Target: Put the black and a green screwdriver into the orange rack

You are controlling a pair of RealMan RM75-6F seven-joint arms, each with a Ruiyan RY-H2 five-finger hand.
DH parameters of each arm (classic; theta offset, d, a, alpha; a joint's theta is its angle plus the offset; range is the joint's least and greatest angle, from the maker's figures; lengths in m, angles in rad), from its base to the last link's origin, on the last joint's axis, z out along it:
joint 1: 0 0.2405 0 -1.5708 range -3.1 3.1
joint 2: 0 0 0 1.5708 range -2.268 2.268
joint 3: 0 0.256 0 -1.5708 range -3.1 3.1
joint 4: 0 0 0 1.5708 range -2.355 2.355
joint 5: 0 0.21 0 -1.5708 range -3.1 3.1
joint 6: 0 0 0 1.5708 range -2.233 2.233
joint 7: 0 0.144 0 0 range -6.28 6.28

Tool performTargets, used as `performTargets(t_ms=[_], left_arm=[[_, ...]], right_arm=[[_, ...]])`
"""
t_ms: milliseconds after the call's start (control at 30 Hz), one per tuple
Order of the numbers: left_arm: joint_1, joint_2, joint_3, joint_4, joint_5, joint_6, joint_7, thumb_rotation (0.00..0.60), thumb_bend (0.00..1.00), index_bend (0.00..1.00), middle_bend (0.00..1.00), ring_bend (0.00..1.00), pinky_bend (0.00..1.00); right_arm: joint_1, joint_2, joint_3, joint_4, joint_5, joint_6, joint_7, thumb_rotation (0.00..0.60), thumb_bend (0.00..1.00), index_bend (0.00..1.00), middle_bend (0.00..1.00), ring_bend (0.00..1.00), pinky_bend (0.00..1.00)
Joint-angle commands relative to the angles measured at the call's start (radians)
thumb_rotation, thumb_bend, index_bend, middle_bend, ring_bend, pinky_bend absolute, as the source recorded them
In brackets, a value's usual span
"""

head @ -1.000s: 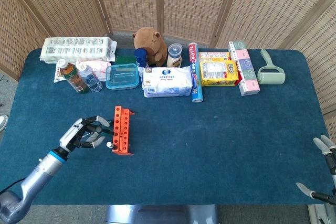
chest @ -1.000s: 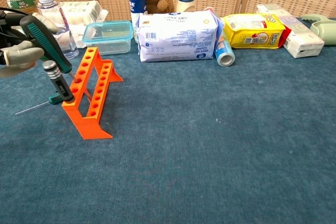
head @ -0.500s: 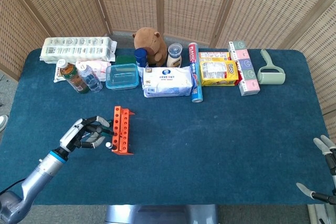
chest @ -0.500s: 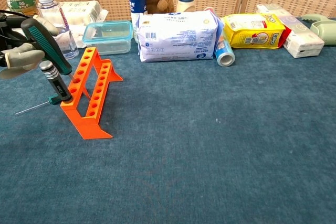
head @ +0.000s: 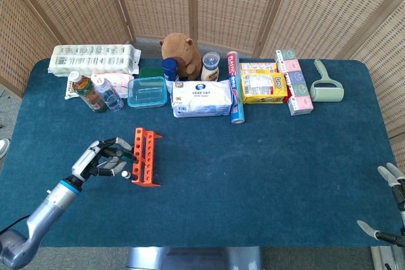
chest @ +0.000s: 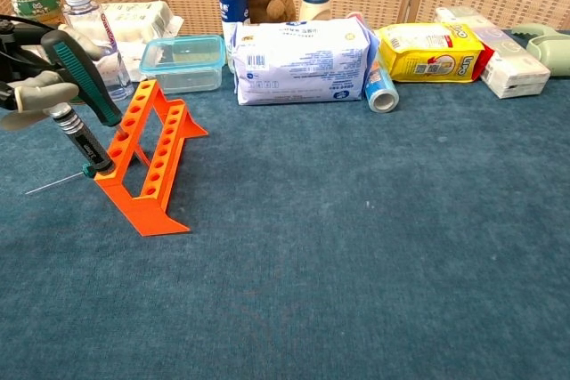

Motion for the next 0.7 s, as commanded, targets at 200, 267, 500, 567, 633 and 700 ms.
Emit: performTargets(t_ms=[200,267,500,567,633,700], left_arm=[[-0.021,-0.003,-0.017,-0.021,-0.019,-0.037,0.046,0.6,0.49,0.36,0.73,0.66,0.82],[-0.025,-0.003,-0.019,-0.028,-0.024,-0.047,0.058,0.6,0.49,0.35,0.73,0.66,0.82],[-0.052,0.013,-0.034,-0.08,-0.039,-0.089,0.141,0.6,0.49,0.35,0.73,0.66,0.82],[-0.051,0.019,-0.038,-0.097,-0.046,-0.09,0.157,0.6,0.49,0.35,0.73,0.66,0.82],[-0.048,0.025,-0.038,-0.108,-0.05,-0.088,0.166,0.6,0.49,0.35,0.72,0.66,0.82],[-0.043,0.03,-0.038,-0.114,-0.051,-0.083,0.169,0.6,0.49,0.35,0.72,0.66,0.82]], right_arm=[[0.0,0.0,0.0,0.0,0.001,0.0,0.0,0.6,0.03,0.0,0.0,0.02,0.0],[0.0,0.0,0.0,0.0,0.0,0.0,0.001,0.6,0.03,0.0,0.0,0.02,0.0],[-0.001,0.001,0.0,0.0,-0.001,0.003,0.002,0.6,0.03,0.0,0.0,0.02,0.0],[-0.002,0.001,0.0,0.001,-0.001,0.004,0.004,0.6,0.03,0.0,0.0,0.02,0.0],[-0.002,0.002,0.0,0.002,-0.001,0.005,0.007,0.6,0.03,0.0,0.0,0.02,0.0],[-0.002,0.003,-0.001,0.002,-0.003,0.005,0.008,0.6,0.03,0.0,0.0,0.02,0.0]])
